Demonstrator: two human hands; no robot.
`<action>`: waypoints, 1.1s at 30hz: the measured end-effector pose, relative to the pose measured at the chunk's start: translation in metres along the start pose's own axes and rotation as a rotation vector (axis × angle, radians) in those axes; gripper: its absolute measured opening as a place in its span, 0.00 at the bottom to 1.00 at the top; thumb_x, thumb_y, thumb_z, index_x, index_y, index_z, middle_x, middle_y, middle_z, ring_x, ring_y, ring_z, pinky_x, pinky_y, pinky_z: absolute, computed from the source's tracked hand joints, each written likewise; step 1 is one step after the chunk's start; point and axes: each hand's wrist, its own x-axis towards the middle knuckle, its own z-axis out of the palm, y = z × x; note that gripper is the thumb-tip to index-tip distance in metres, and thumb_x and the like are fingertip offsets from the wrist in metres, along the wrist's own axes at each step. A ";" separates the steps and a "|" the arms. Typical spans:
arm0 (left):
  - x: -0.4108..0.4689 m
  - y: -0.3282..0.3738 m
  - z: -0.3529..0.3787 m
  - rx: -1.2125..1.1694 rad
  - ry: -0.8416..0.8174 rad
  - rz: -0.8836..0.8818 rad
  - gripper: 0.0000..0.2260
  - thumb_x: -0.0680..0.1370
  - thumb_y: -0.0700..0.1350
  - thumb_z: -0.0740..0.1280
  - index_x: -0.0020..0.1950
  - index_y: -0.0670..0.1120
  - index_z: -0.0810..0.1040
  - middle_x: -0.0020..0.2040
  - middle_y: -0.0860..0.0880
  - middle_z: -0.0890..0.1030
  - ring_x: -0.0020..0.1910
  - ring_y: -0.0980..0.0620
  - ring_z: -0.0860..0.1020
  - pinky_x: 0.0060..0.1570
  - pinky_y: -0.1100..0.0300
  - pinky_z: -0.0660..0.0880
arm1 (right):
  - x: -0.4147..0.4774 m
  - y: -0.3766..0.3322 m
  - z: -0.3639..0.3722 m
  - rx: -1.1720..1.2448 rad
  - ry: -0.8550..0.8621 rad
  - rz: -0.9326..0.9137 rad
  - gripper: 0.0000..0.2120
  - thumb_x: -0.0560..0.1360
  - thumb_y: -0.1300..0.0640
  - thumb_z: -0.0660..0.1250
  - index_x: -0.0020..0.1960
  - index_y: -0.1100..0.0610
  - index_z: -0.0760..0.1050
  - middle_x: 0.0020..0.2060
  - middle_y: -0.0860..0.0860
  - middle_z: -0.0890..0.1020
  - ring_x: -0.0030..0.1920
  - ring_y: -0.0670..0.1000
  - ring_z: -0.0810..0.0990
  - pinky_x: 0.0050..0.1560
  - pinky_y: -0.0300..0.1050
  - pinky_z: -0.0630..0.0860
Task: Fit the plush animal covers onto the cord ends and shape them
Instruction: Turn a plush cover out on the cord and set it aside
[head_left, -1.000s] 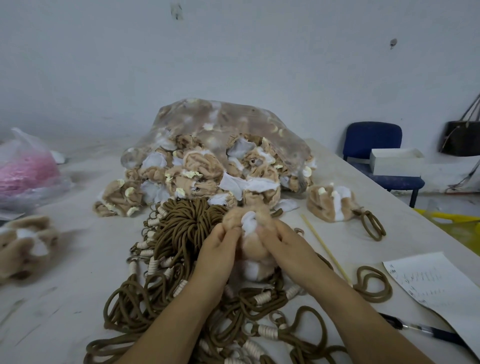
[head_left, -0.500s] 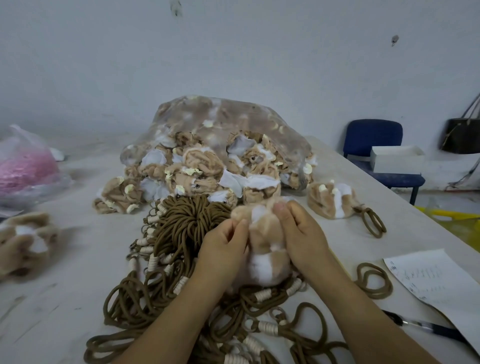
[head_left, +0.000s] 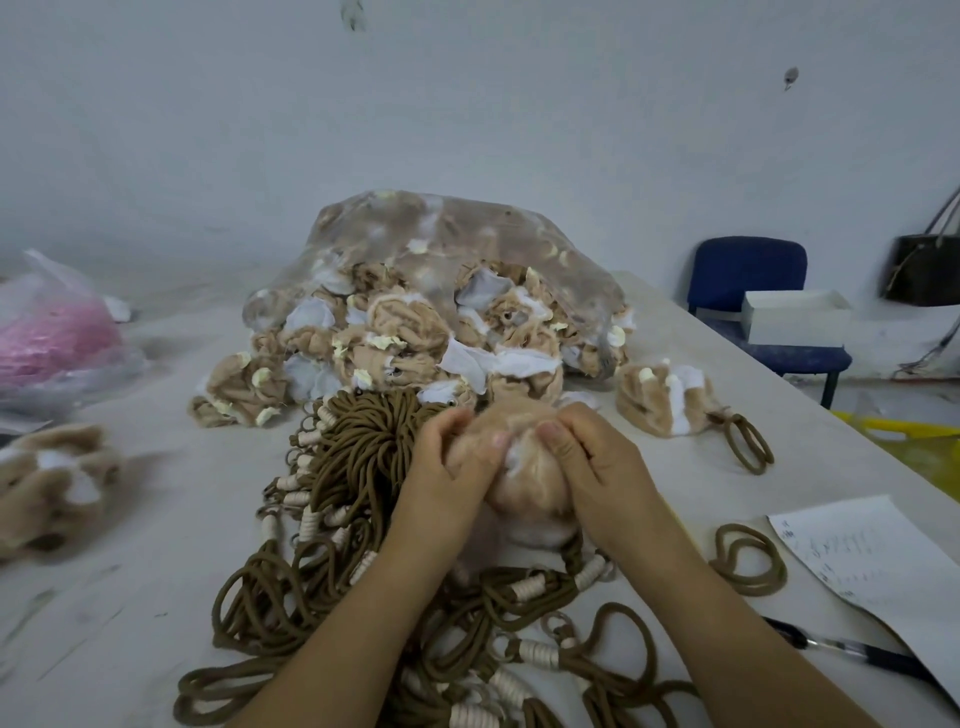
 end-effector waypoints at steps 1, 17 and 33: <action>-0.001 0.000 0.000 0.009 -0.062 -0.026 0.27 0.66 0.66 0.65 0.63 0.57 0.73 0.57 0.59 0.77 0.54 0.65 0.76 0.50 0.68 0.74 | -0.001 0.000 0.001 -0.033 -0.010 -0.016 0.10 0.78 0.48 0.57 0.39 0.42 0.70 0.36 0.40 0.76 0.39 0.40 0.75 0.40 0.32 0.69; 0.005 -0.009 -0.001 0.434 0.057 0.092 0.08 0.74 0.54 0.67 0.47 0.56 0.68 0.50 0.58 0.71 0.45 0.63 0.73 0.39 0.64 0.69 | 0.001 0.003 0.010 -0.128 0.080 -0.039 0.14 0.78 0.51 0.58 0.42 0.58 0.75 0.44 0.50 0.71 0.46 0.47 0.70 0.49 0.36 0.66; 0.003 0.003 0.001 -0.711 -0.261 -0.270 0.16 0.76 0.42 0.65 0.61 0.37 0.77 0.60 0.40 0.80 0.60 0.45 0.78 0.59 0.50 0.76 | -0.001 0.014 0.010 0.246 -0.041 0.347 0.10 0.74 0.37 0.60 0.53 0.37 0.70 0.51 0.40 0.78 0.46 0.34 0.78 0.39 0.28 0.73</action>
